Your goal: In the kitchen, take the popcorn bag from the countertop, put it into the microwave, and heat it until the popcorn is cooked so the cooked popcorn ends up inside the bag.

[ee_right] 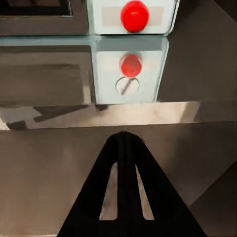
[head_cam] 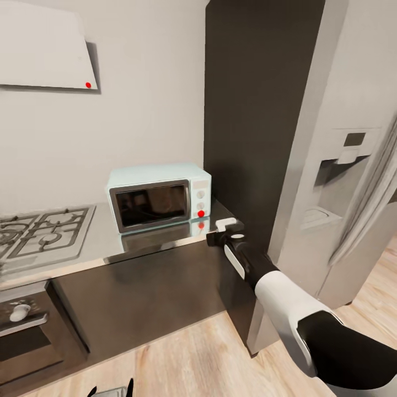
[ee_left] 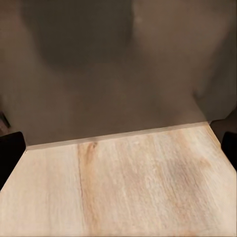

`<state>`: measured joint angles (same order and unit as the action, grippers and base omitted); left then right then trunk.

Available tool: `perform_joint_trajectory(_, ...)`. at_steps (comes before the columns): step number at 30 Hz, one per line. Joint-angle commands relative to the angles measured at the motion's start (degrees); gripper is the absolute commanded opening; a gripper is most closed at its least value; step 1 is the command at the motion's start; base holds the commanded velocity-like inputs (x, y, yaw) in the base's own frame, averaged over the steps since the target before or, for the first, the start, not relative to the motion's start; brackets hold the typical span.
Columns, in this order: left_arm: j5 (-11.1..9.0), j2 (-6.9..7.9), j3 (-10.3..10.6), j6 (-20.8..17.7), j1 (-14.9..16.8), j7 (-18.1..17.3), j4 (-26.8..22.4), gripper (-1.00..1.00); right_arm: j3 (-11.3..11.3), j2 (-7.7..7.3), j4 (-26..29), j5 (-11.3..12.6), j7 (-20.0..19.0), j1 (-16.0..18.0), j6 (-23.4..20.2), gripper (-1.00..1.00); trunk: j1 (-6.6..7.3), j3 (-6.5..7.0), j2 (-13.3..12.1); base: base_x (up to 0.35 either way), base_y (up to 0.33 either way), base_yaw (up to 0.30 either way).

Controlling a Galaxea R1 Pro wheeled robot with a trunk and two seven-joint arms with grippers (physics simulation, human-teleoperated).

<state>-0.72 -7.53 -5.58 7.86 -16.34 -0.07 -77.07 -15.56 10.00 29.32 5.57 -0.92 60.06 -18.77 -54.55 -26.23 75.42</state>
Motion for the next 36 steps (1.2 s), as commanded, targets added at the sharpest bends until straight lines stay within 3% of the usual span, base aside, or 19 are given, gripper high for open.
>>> perform_joint_trajectory(1, -0.04, -0.03, -0.01, 0.14, -0.01, -0.01, -0.01, 1.00, -0.17, 0.00, -0.16, 0.57, 0.10, 0.06, 0.58, -1.00, 0.00, -0.05, 0.04, 0.000, 0.227, 0.000)
perform_joint_trajectory(10, 0.55, -0.14, 0.35, 0.14, 0.23, 0.41, -0.01, 1.00, -0.17, 0.00, -4.31, 0.51, 0.13, 0.01, 6.88, -1.00, 0.00, -0.05, 0.04, 0.200, 0.017, 0.000)
perform_joint_trajectory(27, 0.42, -0.03, 0.69, 0.18, -0.05, -0.10, 0.44, 1.00, -0.17, 0.00, -5.66, 0.48, 0.13, 0.76, 7.75, -1.00, 0.00, -0.05, 0.04, 0.185, 0.052, 0.000)
perform_joint_trajectory(32, 0.27, 0.22, 0.67, 1.30, -3.12, -0.14, 6.89, 1.00, -0.17, 0.00, -5.74, 0.47, 0.13, 0.70, 7.66, -1.00, 0.00, -0.05, 0.04, 0.024, 0.016, 0.000)
perform_joint_trajectory(36, 0.42, 0.22, 0.81, 2.02, -3.15, -0.14, 7.66, 1.00, -0.17, 0.00, -5.70, 0.49, 0.13, 0.67, 7.76, -1.00, 0.00, -0.05, 0.04, 0.093, 0.001, 0.000)
